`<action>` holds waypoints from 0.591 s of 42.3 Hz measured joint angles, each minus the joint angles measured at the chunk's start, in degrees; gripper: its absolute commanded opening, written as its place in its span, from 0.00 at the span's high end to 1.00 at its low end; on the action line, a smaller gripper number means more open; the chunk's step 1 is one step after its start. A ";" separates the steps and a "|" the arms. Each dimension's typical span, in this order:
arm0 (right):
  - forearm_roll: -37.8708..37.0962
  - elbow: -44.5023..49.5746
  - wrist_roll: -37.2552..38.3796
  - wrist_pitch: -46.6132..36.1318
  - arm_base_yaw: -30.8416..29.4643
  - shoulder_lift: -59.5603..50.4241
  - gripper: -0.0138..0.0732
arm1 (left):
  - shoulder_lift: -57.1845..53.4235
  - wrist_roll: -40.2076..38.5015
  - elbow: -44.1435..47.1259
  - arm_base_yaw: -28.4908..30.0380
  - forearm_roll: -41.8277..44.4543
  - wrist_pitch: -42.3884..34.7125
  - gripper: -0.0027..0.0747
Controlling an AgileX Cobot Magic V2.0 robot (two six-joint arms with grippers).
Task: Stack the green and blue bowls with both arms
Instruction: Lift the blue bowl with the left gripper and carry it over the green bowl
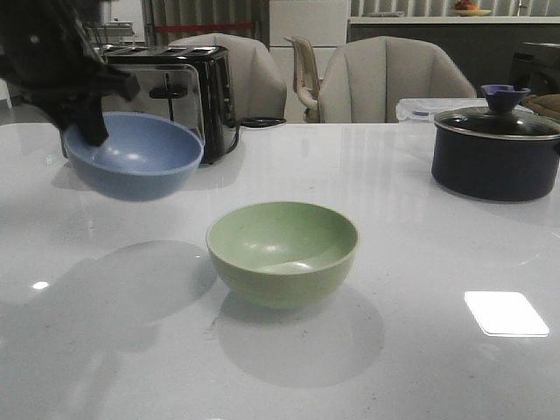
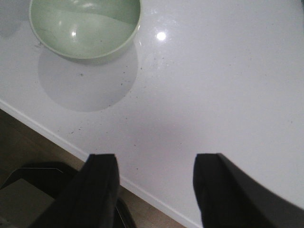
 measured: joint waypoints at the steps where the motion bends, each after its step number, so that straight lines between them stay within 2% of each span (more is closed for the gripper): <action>1: 0.00 0.00 0.00 0.00 0.00 0.00 0.30 | -1.02 0.00 0.00 -0.42 -0.12 0.44 0.84; 5: 0.00 0.00 0.00 0.00 0.00 0.00 0.30 | -5.11 0.33 0.00 -2.47 -0.70 1.94 0.84; 12: 0.00 0.00 0.00 0.00 0.00 0.00 0.30 | -9.48 1.38 0.00 -9.53 -1.72 4.44 0.84; 19: 0.00 0.00 0.11 0.00 0.00 0.00 0.30 | -8.91 1.40 0.00 -16.76 -2.06 5.31 0.84; 25: 0.00 0.00 0.10 0.00 0.00 0.00 0.30 | -5.78 1.50 0.00 -20.68 -2.44 5.20 0.84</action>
